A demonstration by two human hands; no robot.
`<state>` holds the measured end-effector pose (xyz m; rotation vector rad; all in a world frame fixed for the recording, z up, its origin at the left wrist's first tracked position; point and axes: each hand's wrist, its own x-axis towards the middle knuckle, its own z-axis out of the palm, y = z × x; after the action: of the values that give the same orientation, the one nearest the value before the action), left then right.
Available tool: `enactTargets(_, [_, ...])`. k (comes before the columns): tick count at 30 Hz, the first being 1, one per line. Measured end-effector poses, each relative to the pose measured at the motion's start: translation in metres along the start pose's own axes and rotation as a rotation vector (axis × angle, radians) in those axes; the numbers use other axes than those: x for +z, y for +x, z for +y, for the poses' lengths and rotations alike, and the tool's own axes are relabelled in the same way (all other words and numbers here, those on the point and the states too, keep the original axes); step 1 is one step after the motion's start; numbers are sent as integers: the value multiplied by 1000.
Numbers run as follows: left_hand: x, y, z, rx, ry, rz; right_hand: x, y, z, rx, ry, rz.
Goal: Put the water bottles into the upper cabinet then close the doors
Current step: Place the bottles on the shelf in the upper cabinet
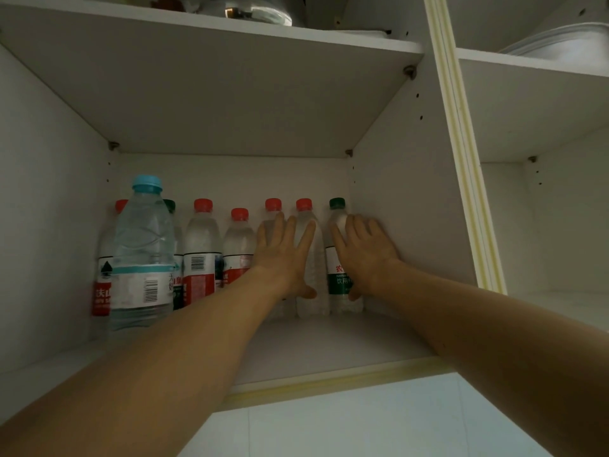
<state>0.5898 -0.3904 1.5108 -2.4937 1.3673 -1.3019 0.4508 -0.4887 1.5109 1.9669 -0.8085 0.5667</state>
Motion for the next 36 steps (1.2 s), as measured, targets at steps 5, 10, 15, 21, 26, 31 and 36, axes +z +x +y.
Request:
enactTargets(5, [-8, -3, -3, 26, 7, 61, -1, -3, -3, 18, 12, -5])
enactTargets(10, [-30, -24, -18, 74, -201, 171, -12, -26, 1, 13, 189, 53])
enactTargets(15, [-62, -56, -24, -91, -607, 219, -42, -66, 14, 19, 740, 106])
enactTargets(21, [-124, -121, 13, -253, -898, 345, -84, -142, 40, 76, 1162, 109])
enactTargets(26, [-175, -198, 72, -334, -1049, 383, -97, -237, 63, 132, 1345, 163])
enactTargets(31, [-203, -279, 141, -490, -1200, 341, -83, -329, 84, 226, 1577, 62])
enactTargets(36, [-202, -366, 206, -627, -1333, 85, -65, -439, 92, 400, 1660, -147])
